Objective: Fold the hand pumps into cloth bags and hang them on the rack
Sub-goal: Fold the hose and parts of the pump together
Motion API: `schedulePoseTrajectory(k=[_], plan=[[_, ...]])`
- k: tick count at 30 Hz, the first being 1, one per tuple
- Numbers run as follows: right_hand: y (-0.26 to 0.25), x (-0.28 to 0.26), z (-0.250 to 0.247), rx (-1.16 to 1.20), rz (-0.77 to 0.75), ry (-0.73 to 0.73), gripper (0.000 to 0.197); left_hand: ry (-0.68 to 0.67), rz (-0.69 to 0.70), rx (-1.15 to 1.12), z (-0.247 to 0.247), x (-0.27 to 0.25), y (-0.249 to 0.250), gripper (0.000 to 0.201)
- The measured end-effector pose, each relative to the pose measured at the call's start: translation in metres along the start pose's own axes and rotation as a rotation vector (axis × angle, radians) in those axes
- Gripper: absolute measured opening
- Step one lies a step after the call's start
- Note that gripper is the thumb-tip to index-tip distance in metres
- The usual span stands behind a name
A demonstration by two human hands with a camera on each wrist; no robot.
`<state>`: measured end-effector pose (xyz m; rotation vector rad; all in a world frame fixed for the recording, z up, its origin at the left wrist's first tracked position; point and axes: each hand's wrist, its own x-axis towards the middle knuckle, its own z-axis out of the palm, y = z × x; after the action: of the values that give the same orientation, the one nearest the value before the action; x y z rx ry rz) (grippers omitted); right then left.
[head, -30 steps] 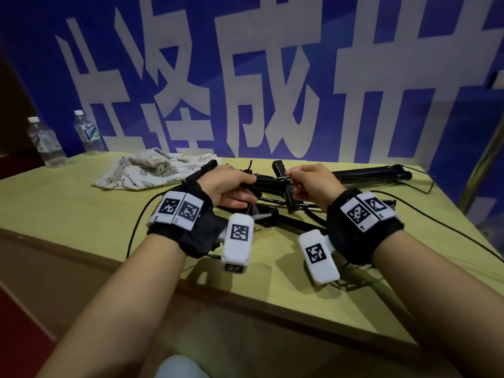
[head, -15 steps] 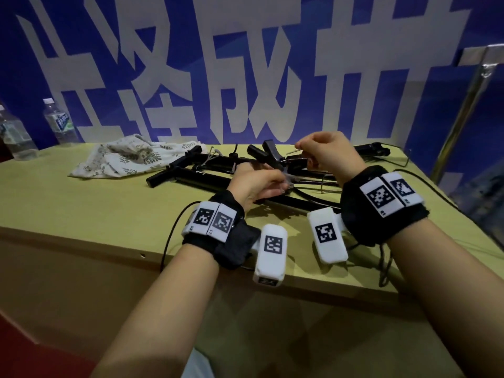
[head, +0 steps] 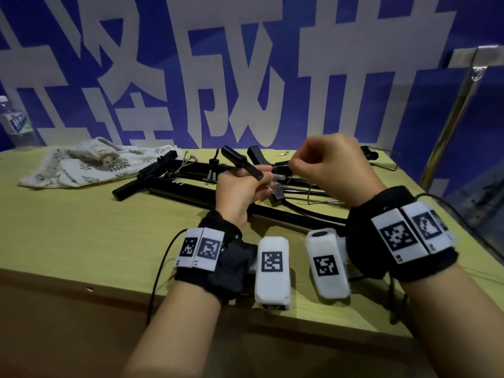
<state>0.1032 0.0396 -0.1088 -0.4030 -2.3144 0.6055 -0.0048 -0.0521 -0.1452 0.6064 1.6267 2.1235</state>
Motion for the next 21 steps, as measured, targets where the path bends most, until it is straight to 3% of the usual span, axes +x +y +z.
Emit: schedulePoseTrajectory(k=[6,21], plan=[[-0.0033,-0.0012,-0.0006,-0.013,-0.001,-0.062,0.021,0.005,0.045,0.037,-0.001,0.0018,-0.0017,0.015],[-0.0092,-0.0017,0.008,0.022,-0.014,-0.173,0.016,0.018,0.067,0.071,0.0019,0.0064,-0.0073,0.02]])
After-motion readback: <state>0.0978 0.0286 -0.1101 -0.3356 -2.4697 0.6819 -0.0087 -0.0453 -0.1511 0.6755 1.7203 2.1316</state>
